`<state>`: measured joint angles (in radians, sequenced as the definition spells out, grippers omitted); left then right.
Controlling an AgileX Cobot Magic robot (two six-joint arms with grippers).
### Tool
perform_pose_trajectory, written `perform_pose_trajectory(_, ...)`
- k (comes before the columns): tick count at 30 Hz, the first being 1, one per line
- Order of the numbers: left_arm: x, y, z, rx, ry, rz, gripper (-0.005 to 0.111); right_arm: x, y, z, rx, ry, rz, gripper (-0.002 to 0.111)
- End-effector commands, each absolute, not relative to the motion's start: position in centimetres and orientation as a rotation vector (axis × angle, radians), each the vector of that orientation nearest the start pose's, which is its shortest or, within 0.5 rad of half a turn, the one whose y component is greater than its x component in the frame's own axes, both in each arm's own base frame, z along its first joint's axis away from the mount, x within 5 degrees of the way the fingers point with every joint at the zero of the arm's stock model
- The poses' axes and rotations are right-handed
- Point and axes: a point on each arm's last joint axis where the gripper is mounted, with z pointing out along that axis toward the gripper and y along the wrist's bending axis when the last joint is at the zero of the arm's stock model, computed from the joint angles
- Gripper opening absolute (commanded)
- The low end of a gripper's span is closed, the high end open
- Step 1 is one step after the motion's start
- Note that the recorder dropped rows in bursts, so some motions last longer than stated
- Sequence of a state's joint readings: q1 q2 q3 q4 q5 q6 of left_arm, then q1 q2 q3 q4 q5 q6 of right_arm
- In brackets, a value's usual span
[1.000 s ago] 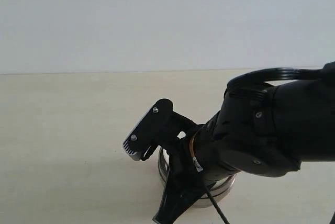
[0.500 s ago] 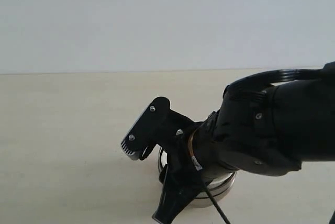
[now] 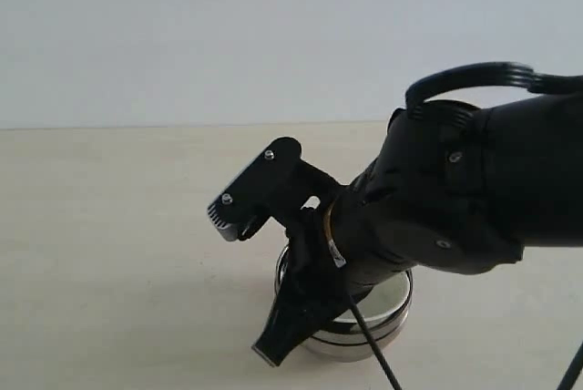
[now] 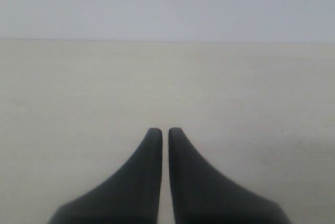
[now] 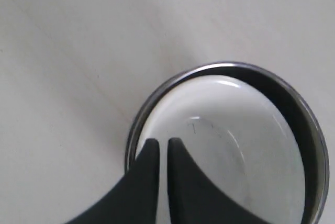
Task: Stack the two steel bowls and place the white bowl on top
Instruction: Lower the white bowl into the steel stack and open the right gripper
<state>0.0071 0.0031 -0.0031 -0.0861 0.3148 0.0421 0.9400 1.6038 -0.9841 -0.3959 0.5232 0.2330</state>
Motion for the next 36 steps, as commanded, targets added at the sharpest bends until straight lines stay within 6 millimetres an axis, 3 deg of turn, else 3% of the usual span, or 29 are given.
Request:
perform_pose_trajectory(1,5.4,-0.2,18.5,-0.023,1.79,-0.054,0.004,20.1,24.3,21.8,-1.216,2.315,0.027,0.0)
perform_pose_trajectory(7,5.4,-0.2,18.5,-0.023,1.79,-0.054,0.004,19.0,23.6,19.2,-1.222,2.306,0.102,0.0)
perform_pose_trajectory(15,5.4,-0.2,18.5,-0.023,1.79,-0.054,0.004,19.3,23.9,19.5,-1.249,2.208,0.114,0.0)
perform_pose_trajectory(19,5.4,-0.2,18.5,-0.023,1.79,-0.054,0.004,19.2,23.2,20.8,-1.178,2.222,0.096,0.0)
perform_pose_trajectory(22,5.4,-0.2,18.5,-0.023,1.79,-0.054,0.004,17.9,21.4,23.7,-1.048,2.29,0.132,0.0)
perform_pose_trajectory(23,5.4,-0.2,18.5,-0.023,1.79,-0.054,0.004,17.7,21.1,23.8,-1.028,2.326,0.133,0.0)
perform_pose_trajectory(26,5.4,-0.2,18.5,-0.023,1.79,-0.054,0.004,17.0,19.8,22.4,-1.071,2.521,-0.022,0.0)
perform_pose_trajectory(31,5.4,-0.2,18.5,-0.023,1.79,-0.054,0.004,18.2,22.0,19.5,-1.13,2.471,0.026,0.0)
perform_pose_trajectory(36,5.4,-0.2,18.5,-0.023,1.79,-0.054,0.004,18.4,22.1,19.0,-1.148,2.475,0.004,0.0)
